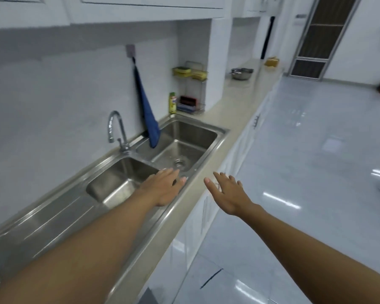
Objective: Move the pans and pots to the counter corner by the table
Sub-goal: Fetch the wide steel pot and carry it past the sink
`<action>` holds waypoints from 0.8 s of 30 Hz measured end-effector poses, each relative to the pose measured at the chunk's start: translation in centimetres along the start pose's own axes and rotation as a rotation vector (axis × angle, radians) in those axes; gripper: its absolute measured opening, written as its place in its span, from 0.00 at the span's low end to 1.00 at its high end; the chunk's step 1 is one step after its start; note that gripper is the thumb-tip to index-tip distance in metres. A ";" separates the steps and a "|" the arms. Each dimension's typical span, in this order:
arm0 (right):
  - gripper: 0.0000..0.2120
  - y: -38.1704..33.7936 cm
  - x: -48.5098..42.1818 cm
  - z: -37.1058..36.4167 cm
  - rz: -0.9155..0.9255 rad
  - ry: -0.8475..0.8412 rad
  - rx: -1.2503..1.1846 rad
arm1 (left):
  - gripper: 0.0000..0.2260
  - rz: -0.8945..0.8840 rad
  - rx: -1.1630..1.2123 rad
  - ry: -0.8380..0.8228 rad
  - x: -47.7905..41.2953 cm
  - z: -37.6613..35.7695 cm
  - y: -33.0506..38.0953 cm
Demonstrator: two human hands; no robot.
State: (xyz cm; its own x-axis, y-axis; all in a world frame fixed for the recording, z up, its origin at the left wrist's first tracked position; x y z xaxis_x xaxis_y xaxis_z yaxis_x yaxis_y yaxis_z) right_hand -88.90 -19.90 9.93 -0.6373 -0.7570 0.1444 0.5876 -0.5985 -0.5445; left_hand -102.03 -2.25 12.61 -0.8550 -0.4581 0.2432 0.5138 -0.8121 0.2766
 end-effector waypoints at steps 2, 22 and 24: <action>0.42 1.7 -1.8 1.4 -0.050 0.018 -0.005 | 0.31 -0.039 0.002 -0.028 -3.5 0.6 1.3; 0.42 17.8 -20.2 16.4 -0.268 0.159 -0.080 | 0.29 -0.324 -0.048 -0.080 -34.2 4.9 15.7; 0.41 20.0 -22.6 18.1 -0.263 0.146 -0.087 | 0.29 -0.324 -0.043 -0.072 -37.3 5.0 17.7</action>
State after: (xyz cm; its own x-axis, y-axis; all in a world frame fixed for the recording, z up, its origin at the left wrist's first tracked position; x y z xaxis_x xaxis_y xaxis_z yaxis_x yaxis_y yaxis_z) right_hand -53.79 -19.49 10.73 -0.8306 -0.5295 0.1725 0.3523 -0.7395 -0.5737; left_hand -60.72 2.23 13.12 -0.9654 -0.1480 0.2146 0.2112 -0.9266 0.3110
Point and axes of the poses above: each hand's wrist, its own x-axis away from the middle knuckle, its own z-axis out of the back of the hand, y = z × x, the point moved 4 cm from there along -x, towards the middle knuckle, and after that the axes turned 4 degrees about -y, right-handed, at the moved point
